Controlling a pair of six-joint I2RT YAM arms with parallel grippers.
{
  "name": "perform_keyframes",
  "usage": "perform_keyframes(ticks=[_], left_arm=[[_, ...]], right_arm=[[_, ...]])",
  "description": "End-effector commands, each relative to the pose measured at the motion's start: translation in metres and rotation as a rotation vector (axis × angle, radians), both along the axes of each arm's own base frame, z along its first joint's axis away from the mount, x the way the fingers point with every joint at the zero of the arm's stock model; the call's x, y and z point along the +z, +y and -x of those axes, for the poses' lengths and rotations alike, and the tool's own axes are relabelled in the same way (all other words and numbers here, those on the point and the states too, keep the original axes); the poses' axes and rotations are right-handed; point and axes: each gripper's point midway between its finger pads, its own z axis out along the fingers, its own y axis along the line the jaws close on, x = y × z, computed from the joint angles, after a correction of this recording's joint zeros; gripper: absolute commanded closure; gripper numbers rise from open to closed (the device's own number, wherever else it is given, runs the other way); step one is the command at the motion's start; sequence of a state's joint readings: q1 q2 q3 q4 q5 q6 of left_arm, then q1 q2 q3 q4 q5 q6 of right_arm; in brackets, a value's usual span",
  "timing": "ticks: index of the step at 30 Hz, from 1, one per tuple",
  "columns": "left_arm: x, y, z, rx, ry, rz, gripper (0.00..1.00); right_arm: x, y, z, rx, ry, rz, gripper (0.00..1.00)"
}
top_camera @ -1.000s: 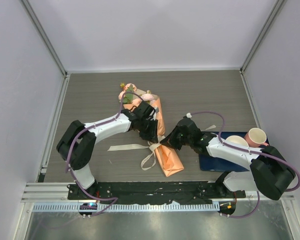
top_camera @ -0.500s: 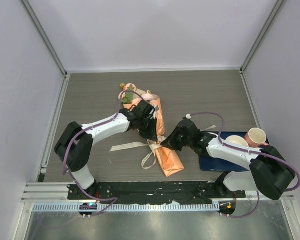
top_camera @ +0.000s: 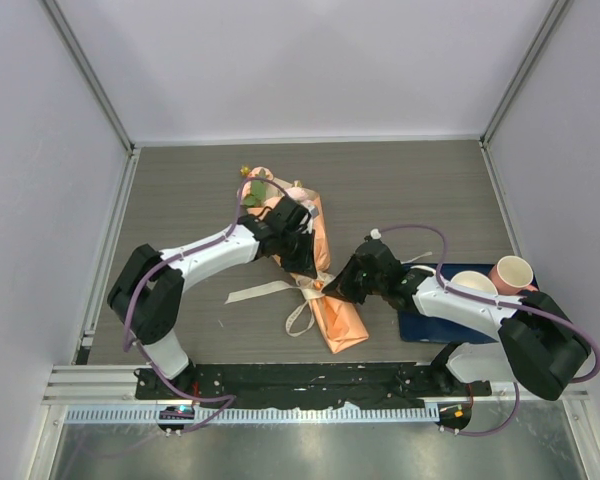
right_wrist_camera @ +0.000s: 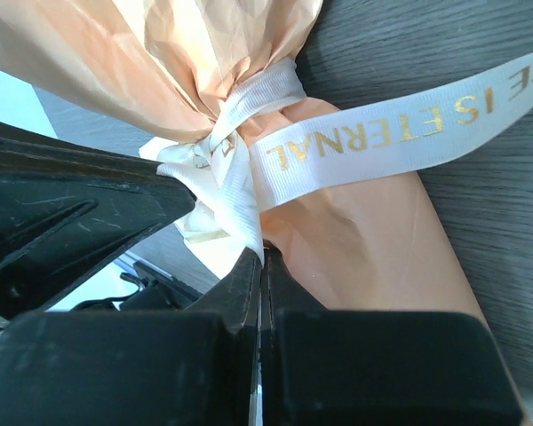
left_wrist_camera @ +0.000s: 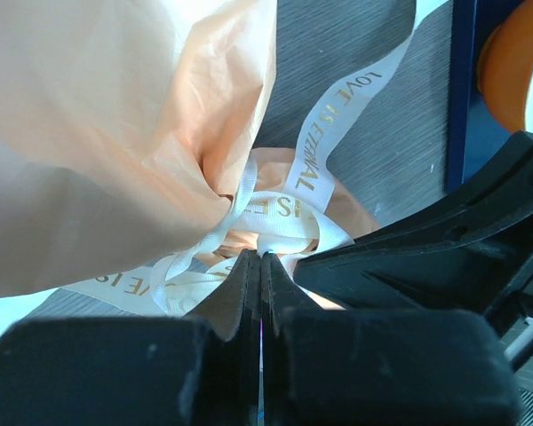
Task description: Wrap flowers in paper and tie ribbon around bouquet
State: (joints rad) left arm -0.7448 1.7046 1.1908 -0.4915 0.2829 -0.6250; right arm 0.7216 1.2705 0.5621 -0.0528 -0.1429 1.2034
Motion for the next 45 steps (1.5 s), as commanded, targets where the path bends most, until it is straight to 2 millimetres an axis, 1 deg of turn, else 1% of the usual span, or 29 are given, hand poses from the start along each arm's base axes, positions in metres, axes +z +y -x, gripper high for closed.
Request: perform_keyframes(ticks=[1,2,3,4,5,6,8,9,11,13,15,16,17,19,20,21,23,26,27,29,30,31,32,34,37,38,40,41,45], left_arm=[[0.041,-0.016,-0.013,0.011,-0.075,0.108,1.0],[0.043,-0.018,-0.014,0.01,-0.07,0.126,1.0],[0.043,-0.02,-0.013,0.01,-0.059,0.131,1.0],[0.042,-0.021,-0.014,0.01,-0.049,0.134,1.0],[0.041,-0.02,-0.016,0.014,-0.037,0.136,1.0],[0.041,-0.021,-0.015,0.009,-0.021,0.148,1.0],[0.042,-0.02,-0.018,0.022,-0.006,0.162,1.0],[0.043,-0.02,-0.018,0.024,0.005,0.176,1.0],[0.046,-0.019,-0.024,0.046,0.013,0.2,1.0],[0.049,-0.02,-0.025,0.053,0.032,0.222,1.0],[0.05,-0.018,-0.03,0.067,0.036,0.232,1.0],[0.05,-0.018,-0.031,0.069,0.041,0.233,1.0],[0.045,-0.015,-0.033,0.085,0.059,0.223,1.0],[0.044,-0.012,-0.037,0.102,0.075,0.226,1.0],[0.046,-0.013,-0.039,0.109,0.091,0.249,1.0],[0.042,-0.013,-0.04,0.111,0.103,0.254,1.0],[0.041,-0.015,-0.04,0.107,0.116,0.265,1.0],[0.041,-0.015,-0.041,0.107,0.114,0.268,1.0],[0.041,-0.015,-0.041,0.111,0.115,0.267,1.0],[0.043,-0.014,-0.044,0.121,0.108,0.27,1.0],[0.044,-0.014,-0.045,0.125,0.103,0.27,1.0],[0.044,-0.012,-0.046,0.128,0.101,0.268,1.0],[0.044,-0.011,-0.047,0.135,0.104,0.264,1.0],[0.042,-0.007,-0.048,0.146,0.109,0.254,1.0],[0.04,-0.004,-0.049,0.152,0.114,0.248,1.0],[0.04,-0.004,-0.05,0.154,0.112,0.246,1.0],[0.04,-0.002,-0.052,0.162,0.107,0.246,1.0],[0.04,-0.003,-0.053,0.162,0.11,0.249,1.0],[0.042,-0.006,-0.054,0.15,0.116,0.267,1.0]], right_arm=[[0.009,0.0,-0.006,0.096,-0.112,0.042,0.99],[0.012,-0.001,-0.007,0.158,-0.181,0.073,0.92],[0.024,0.001,-0.011,0.185,-0.233,0.069,0.87],[0.031,0.001,-0.011,0.218,-0.266,0.07,0.82],[0.037,-0.002,-0.015,0.239,-0.307,0.092,0.76],[0.049,-0.002,-0.02,0.285,-0.382,0.124,0.72],[0.06,-0.006,-0.022,0.346,-0.451,0.171,0.63],[0.069,-0.009,-0.028,0.387,-0.52,0.218,0.6],[0.075,-0.011,-0.032,0.416,-0.573,0.255,0.51],[0.088,-0.006,-0.037,0.459,-0.669,0.253,0.46],[0.091,-0.004,-0.04,0.477,-0.71,0.255,0.44],[0.096,-0.003,-0.045,0.478,-0.754,0.26,0.42],[0.094,-0.002,-0.047,0.485,-0.77,0.265,0.41],[0.095,0.002,-0.051,0.51,-0.817,0.276,0.4],[0.09,0.002,-0.052,0.54,-0.83,0.298,0.4],[0.089,0.006,-0.058,0.553,-0.855,0.305,0.4],[0.089,0.007,-0.065,0.562,-0.889,0.334,0.41],[0.099,0.015,-0.073,0.582,-0.939,0.332,0.41],[0.091,0.019,-0.076,0.598,-0.917,0.339,0.41],[0.084,0.02,-0.077,0.613,-0.876,0.349,0.51],[0.076,0.021,-0.073,0.619,-0.847,0.336,0.53],[0.079,0.022,-0.074,0.601,-0.863,0.318,0.54],[0.07,0.019,-0.067,0.595,-0.843,0.307,0.55],[0.072,0.019,-0.062,0.572,-0.824,0.267,0.57],[0.061,0.018,-0.048,0.573,-0.754,0.227,0.61],[0.053,0.015,-0.043,0.578,-0.729,0.224,0.62],[0.052,0.016,-0.035,0.564,-0.708,0.179,0.62],[0.046,0.013,-0.029,0.563,-0.698,0.17,0.62],[0.045,0.01,-0.032,0.546,-0.667,0.191,0.62]])
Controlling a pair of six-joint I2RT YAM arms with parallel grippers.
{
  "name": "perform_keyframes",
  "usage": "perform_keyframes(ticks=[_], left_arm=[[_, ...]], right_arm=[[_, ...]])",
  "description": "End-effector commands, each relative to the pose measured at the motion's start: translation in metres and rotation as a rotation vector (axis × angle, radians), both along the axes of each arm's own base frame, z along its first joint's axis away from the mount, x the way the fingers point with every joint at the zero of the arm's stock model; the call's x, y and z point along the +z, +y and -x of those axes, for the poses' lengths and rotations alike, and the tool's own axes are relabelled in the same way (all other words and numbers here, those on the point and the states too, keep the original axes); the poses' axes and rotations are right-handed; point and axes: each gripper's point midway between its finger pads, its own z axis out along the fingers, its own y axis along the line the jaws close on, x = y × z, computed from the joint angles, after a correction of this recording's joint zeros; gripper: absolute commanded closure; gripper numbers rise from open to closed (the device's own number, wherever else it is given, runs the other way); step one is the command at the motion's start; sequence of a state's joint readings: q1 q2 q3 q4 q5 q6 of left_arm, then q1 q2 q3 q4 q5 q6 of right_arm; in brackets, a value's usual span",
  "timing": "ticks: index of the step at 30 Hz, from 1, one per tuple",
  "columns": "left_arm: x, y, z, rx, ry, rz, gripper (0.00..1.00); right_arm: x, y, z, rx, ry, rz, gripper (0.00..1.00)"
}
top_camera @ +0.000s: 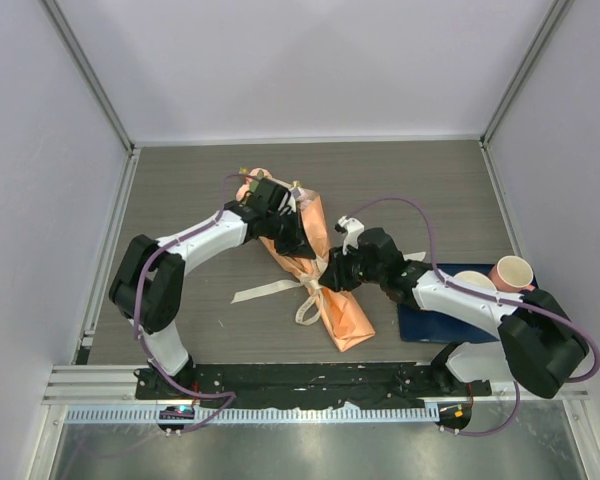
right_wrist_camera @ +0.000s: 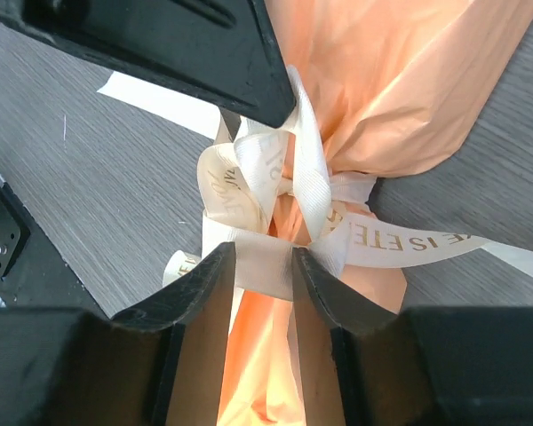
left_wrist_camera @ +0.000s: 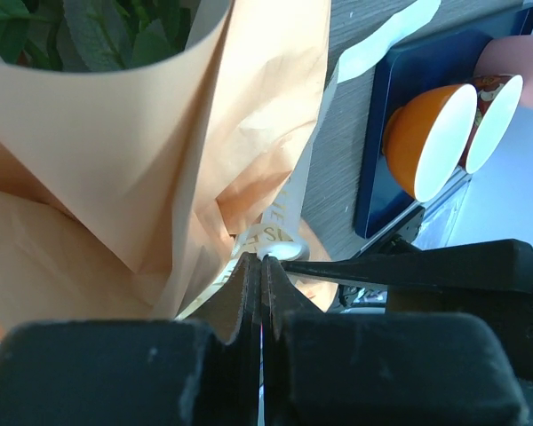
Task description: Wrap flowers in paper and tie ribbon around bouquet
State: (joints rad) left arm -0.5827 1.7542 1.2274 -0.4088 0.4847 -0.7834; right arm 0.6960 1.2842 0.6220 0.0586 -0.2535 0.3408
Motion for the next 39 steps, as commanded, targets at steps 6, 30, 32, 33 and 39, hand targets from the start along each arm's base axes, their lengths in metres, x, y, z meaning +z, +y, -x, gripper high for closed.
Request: perform_keyframes(ticks=[6,30,32,33,39], left_arm=[[0.03,-0.011,-0.007,-0.031,-0.052,0.09,1.0],[0.036,-0.011,-0.008,-0.017,-0.017,0.121,1.0],[0.037,-0.011,-0.009,-0.015,-0.018,0.124,1.0],[0.037,-0.011,-0.009,-0.016,-0.018,0.126,1.0],[0.036,-0.011,-0.007,-0.024,-0.01,0.129,1.0]], right_arm=[[0.074,0.009,-0.028,-0.055,-0.143,-0.079,0.51],[0.036,0.028,-0.046,0.116,-0.265,0.098,0.37],[0.034,0.029,-0.046,0.113,-0.262,0.105,0.42],[0.033,0.029,-0.046,0.113,-0.258,0.106,0.44],[0.033,0.027,-0.052,0.07,-0.256,0.113,0.61]])
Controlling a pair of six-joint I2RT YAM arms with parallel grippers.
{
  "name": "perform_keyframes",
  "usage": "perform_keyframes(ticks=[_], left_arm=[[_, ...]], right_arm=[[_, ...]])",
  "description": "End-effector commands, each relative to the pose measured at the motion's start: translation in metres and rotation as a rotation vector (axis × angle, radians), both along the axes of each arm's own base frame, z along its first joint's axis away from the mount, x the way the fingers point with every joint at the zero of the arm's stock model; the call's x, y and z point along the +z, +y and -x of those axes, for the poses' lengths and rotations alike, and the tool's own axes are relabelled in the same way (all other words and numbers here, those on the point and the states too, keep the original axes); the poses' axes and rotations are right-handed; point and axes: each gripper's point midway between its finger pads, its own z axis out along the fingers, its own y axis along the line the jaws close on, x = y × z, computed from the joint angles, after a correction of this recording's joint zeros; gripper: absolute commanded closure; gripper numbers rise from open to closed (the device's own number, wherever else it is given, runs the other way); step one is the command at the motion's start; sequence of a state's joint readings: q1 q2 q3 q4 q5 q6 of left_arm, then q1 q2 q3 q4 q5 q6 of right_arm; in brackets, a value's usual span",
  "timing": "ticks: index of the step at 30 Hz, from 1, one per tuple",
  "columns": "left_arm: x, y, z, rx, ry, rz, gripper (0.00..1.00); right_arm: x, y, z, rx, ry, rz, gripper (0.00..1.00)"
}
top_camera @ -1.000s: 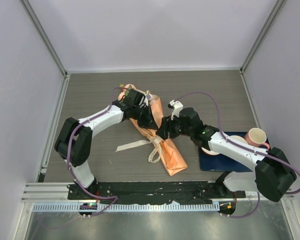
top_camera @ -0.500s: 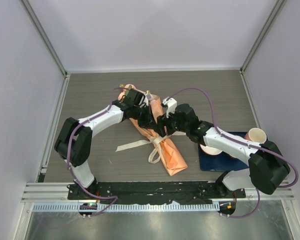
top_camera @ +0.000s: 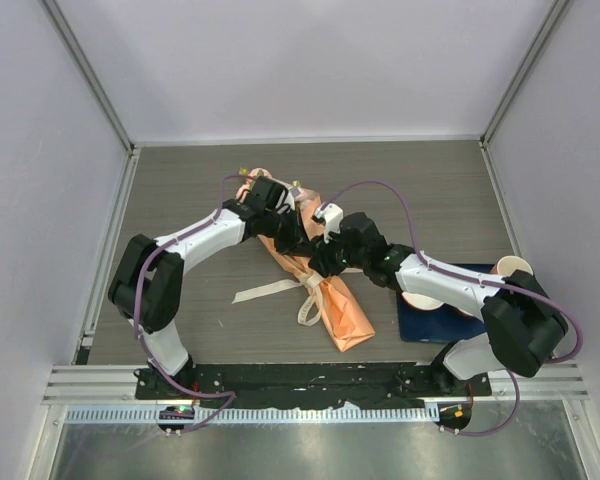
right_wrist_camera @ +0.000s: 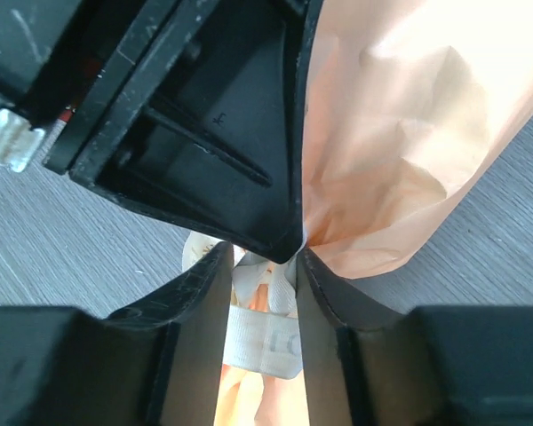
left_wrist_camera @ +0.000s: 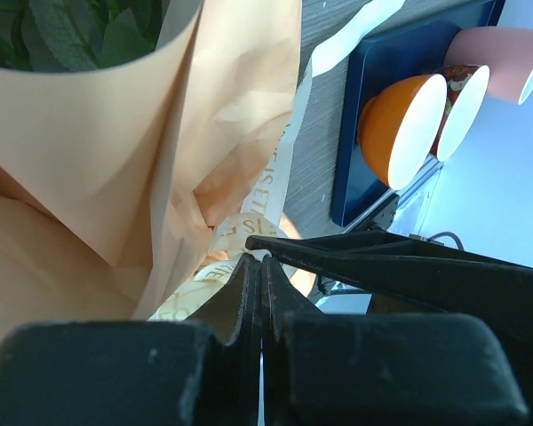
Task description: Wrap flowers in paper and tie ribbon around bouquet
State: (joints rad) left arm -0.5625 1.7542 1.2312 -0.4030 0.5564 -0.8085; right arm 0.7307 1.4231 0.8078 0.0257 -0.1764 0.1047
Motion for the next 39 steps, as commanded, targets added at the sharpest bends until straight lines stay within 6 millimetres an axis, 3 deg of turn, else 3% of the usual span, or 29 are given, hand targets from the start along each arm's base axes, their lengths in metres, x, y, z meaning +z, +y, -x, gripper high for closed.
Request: perform_keyframes(ticks=[1,4,5,8,9,10,11,14,15,17,18,19,20,21,23,24,26,29,30,32,34,35,39], left_arm=[[0.027,-0.009,-0.007,-0.016,-0.05,0.074,1.0],[0.03,-0.008,-0.006,-0.02,-0.063,0.076,1.0],[0.031,-0.007,-0.006,-0.018,-0.065,0.073,1.0],[0.038,0.002,-0.007,0.001,-0.102,0.062,0.77],[0.04,0.006,-0.006,0.009,-0.12,0.058,0.63],[0.035,0.013,-0.005,0.029,-0.137,0.026,0.57],[0.046,0.021,-0.002,0.03,-0.189,0.021,0.54],[0.039,0.046,0.008,0.063,-0.255,-0.063,0.48],[0.036,0.058,0.019,0.078,-0.274,-0.078,0.35],[0.031,0.069,0.031,0.088,-0.329,-0.118,0.29],[0.022,0.078,0.048,0.088,-0.347,-0.138,0.27],[0.021,0.075,0.053,0.082,-0.393,-0.128,0.26],[0.017,0.064,0.07,0.035,-0.438,-0.125,0.26],[0.007,0.066,0.088,0.027,-0.454,-0.119,0.21],[0.01,0.046,0.105,0.005,-0.571,-0.079,0.09],[-0.005,0.048,0.113,-0.015,-0.591,-0.098,0.01],[-0.003,0.036,0.126,-0.074,-0.656,-0.075,0.0],[-0.016,0.031,0.129,-0.143,-0.757,-0.168,0.0],[-0.016,0.029,0.124,-0.134,-0.77,-0.199,0.0],[-0.037,0.028,0.123,-0.181,-0.752,-0.281,0.0],[-0.039,0.02,0.118,-0.212,-0.789,-0.312,0.0],[-0.051,0.017,0.118,-0.248,-0.783,-0.352,0.0],[-0.057,0.001,0.115,-0.306,-0.786,-0.369,0.04]], right_arm=[[0.014,0.006,-0.012,-0.02,-0.049,-0.022,0.64],[0.01,0.006,-0.013,-0.026,-0.034,-0.013,0.76],[0.008,0.005,-0.013,-0.03,-0.03,-0.007,0.84],[0.007,0.003,-0.014,-0.053,-0.024,-0.012,1.0],[0.007,0.003,-0.013,-0.057,-0.021,-0.014,0.99],[0.004,0.002,-0.013,-0.067,-0.011,-0.014,1.0],[0.005,0.001,-0.014,-0.079,-0.013,-0.017,1.0],[0.002,-0.002,-0.014,-0.116,0.003,-0.027,1.0],[0.001,-0.003,-0.014,-0.127,0.01,-0.03,0.99],[0.001,-0.004,-0.016,-0.161,0.026,-0.049,0.99],[-0.001,-0.003,-0.016,-0.163,0.037,-0.054,1.0],[-0.002,-0.002,-0.015,-0.16,0.053,-0.061,0.99],[-0.002,-0.001,-0.013,-0.164,0.067,-0.071,1.0],[-0.003,0.0,-0.013,-0.163,0.073,-0.072,1.0],[-0.001,0.002,-0.012,-0.155,0.077,-0.087,0.99],[-0.001,0.002,-0.013,-0.154,0.077,-0.087,1.0],[0.003,0.001,-0.013,-0.152,0.072,-0.093,0.99],[0.006,0.001,-0.013,-0.149,0.068,-0.101,1.0],[0.006,0.001,-0.013,-0.15,0.07,-0.102,0.99],[0.007,0.001,-0.012,-0.146,0.073,-0.105,0.99],[0.006,0.002,-0.012,-0.145,0.078,-0.108,0.99],[0.006,0.001,-0.012,-0.149,0.08,-0.11,1.0],[0.007,0.0,-0.012,-0.152,0.077,-0.109,1.0]])
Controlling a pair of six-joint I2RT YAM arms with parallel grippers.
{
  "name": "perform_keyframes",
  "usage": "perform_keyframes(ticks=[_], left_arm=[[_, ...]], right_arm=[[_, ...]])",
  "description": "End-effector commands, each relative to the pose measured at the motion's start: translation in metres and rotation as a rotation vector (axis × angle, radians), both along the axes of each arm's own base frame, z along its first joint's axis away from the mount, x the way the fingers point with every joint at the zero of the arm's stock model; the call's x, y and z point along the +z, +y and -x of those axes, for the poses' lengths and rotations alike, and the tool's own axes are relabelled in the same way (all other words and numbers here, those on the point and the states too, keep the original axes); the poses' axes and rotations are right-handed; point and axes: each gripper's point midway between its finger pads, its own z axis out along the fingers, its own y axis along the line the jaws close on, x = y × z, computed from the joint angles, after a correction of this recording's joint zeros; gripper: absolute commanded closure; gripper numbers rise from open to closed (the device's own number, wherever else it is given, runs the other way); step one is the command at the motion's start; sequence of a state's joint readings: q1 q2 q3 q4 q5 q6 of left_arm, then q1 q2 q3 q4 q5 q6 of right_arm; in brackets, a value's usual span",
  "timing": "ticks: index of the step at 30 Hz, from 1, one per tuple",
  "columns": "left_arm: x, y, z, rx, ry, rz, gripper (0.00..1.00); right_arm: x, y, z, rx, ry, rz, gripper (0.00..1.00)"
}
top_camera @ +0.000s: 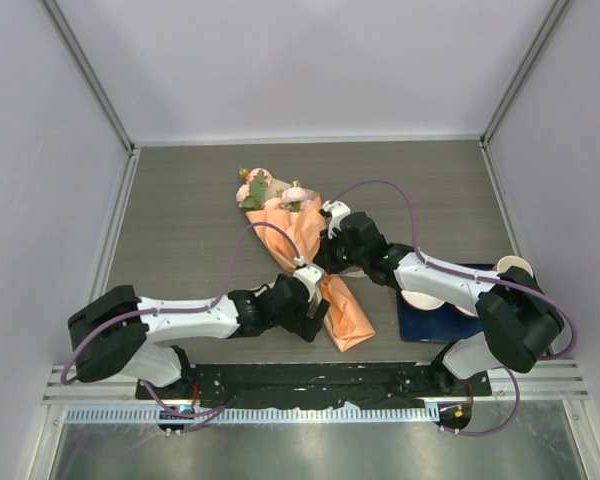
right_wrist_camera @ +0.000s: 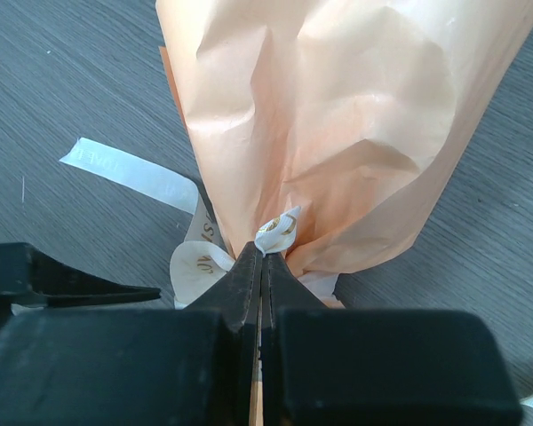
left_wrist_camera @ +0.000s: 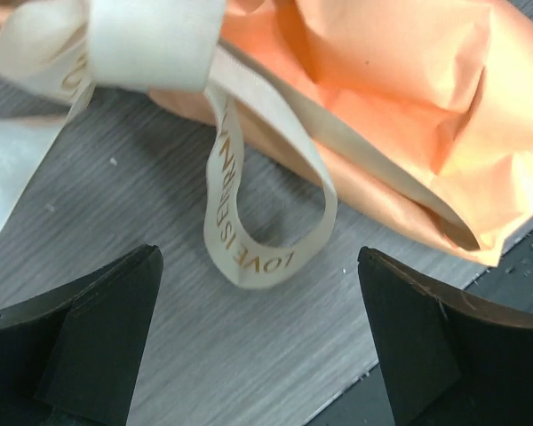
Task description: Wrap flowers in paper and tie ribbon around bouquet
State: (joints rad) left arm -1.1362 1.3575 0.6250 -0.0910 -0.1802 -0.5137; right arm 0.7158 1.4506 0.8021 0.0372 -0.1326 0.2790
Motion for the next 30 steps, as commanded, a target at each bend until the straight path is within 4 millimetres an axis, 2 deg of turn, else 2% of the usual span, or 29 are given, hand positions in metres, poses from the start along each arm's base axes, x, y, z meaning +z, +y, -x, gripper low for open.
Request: perform_keyframes(ticks=[1,5,10,11,12,14,17,18,21,24,25,29,30], left_arm=[[0.018,-0.027,-0.022,-0.036,-0.117,0.023,0.04],[0.014,-0.034,-0.021,-0.06,-0.115,0.035,0.13],[0.009,-0.039,-0.015,-0.061,-0.066,0.055,0.53],[0.007,-0.038,-0.014,-0.06,-0.055,0.051,0.63],[0.004,-0.037,-0.012,-0.06,-0.039,0.049,0.82],[0.0,-0.03,-0.006,-0.034,-0.005,0.055,1.0],[0.0,-0.019,-0.001,0.069,0.054,0.082,1.0],[-0.005,-0.01,0.002,0.106,0.087,0.056,1.0],[-0.009,-0.001,0.013,0.158,0.176,0.035,1.0],[-0.019,0.011,0.022,0.239,0.246,0.012,1.0],[-0.021,0.013,0.024,0.262,0.261,0.014,1.0],[-0.034,0.022,0.038,0.312,0.354,-0.007,1.0],[-0.041,0.03,0.042,0.338,0.374,-0.048,1.0]], right_arm=[[0.016,0.003,-0.006,-0.007,-0.041,-0.048,1.0],[0.017,0.004,-0.005,-0.01,-0.034,-0.055,1.0],[0.014,0.003,-0.004,-0.035,-0.005,-0.066,0.99],[0.015,0.002,-0.005,-0.05,-0.006,-0.072,1.0],[0.014,0.002,-0.003,-0.071,0.013,-0.09,1.0],[0.019,0.0,-0.006,-0.115,0.009,-0.117,1.0],[0.022,-0.008,-0.013,-0.23,0.025,-0.145,1.0],[0.021,-0.015,-0.018,-0.286,0.017,-0.139,1.0],[0.019,-0.037,-0.028,-0.474,0.02,-0.147,0.99],[0.01,-0.054,-0.037,-0.603,0.028,-0.119,1.0],[0.002,-0.061,-0.039,-0.636,0.044,-0.09,0.99],[-0.017,-0.072,-0.044,-0.714,0.07,-0.058,1.0],[-0.02,-0.075,-0.046,-0.73,0.072,-0.053,1.0]])
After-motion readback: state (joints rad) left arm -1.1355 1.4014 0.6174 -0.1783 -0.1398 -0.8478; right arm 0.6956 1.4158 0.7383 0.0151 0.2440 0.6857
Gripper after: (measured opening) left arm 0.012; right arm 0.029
